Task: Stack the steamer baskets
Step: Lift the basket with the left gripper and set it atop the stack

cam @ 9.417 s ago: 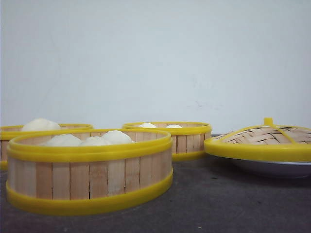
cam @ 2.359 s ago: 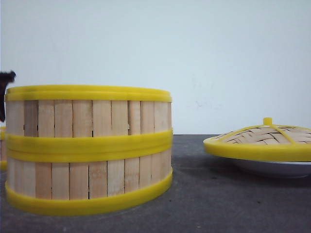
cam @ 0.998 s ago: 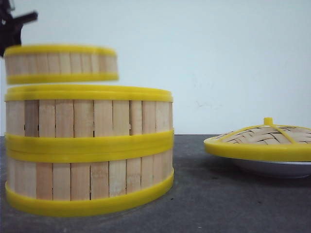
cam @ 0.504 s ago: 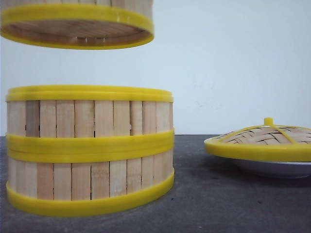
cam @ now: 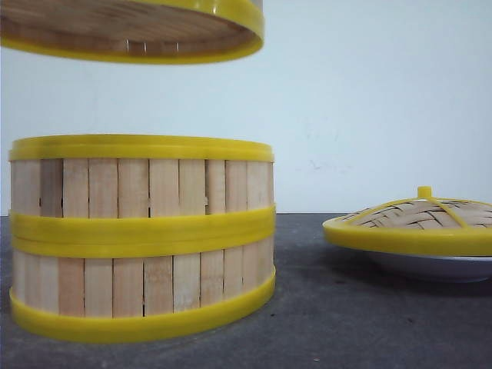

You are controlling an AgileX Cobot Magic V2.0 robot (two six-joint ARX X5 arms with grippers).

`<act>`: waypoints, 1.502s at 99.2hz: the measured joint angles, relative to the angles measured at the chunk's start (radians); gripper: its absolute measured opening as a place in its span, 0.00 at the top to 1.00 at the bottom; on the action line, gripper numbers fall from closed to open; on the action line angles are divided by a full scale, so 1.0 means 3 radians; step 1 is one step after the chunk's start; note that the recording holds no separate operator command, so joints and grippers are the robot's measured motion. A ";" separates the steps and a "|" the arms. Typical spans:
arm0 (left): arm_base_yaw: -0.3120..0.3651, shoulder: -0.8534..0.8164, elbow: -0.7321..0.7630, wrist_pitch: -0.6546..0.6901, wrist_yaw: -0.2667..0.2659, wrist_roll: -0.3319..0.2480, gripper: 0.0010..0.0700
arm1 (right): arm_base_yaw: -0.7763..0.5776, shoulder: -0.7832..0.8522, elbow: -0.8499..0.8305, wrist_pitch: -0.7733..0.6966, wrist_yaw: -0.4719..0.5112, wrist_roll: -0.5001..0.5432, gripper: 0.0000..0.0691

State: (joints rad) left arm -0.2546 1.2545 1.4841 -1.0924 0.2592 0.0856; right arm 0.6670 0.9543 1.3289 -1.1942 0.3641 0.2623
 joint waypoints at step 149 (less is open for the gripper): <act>-0.0032 0.0566 -0.0439 0.0638 -0.0308 -0.0178 0.67 | -0.0008 0.0014 0.0000 -0.0010 0.0262 0.0009 0.33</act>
State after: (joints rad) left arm -0.2642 1.4242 1.3525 -0.9009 0.1669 0.0322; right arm 0.6647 0.9585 1.3289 -1.1973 0.4427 0.2649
